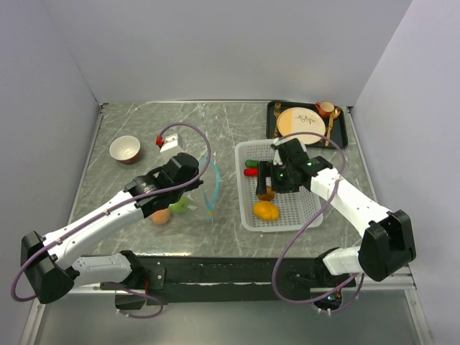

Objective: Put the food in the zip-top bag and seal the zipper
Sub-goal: Pick up the fake fruit from the bin.

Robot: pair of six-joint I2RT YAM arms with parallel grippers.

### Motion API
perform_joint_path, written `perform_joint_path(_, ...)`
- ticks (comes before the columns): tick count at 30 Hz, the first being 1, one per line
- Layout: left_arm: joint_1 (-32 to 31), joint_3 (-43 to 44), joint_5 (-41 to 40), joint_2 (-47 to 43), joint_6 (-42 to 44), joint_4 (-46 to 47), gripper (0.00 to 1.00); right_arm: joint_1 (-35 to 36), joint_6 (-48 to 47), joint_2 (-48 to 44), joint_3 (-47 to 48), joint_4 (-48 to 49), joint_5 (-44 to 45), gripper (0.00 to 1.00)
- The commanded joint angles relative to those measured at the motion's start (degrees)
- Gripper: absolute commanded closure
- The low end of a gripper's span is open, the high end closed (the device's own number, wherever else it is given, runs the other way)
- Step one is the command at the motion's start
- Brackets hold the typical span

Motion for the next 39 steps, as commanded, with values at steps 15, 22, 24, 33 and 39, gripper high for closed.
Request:
perform_joint_path(15, 0.15, -1.65, 2.71, -1.97, 1.72, 4.37, 0.93, 7.47, -5.10, 9.29, 1.72, -5.71, 5.63, 0.03)
perform_joint_path(22, 0.15, -1.48, 2.44, -1.53, 1.72, 3.93, 0.93, 7.82, -6.15, 10.88, 2.08, -4.31, 2.99, 0.19)
perform_joint_path(24, 0.15, -1.48, 2.27, -1.62, 1.72, 4.10, 0.93, 7.91, -5.98, 11.31, 2.25, -4.31, 2.99, 0.28)
perform_joint_path(33, 0.15, -1.12, 0.60, -2.93, 1.54, 1.82, 0.93, 5.36, -1.77, 14.74, 6.20, 0.34, 7.64, 0.62)
perform_joint_path(39, 0.15, -2.09, -1.24, -5.31, 0.75, 0.59, 0.91, 2.55, 1.66, 15.01, 7.61, 3.95, 9.67, 0.64)
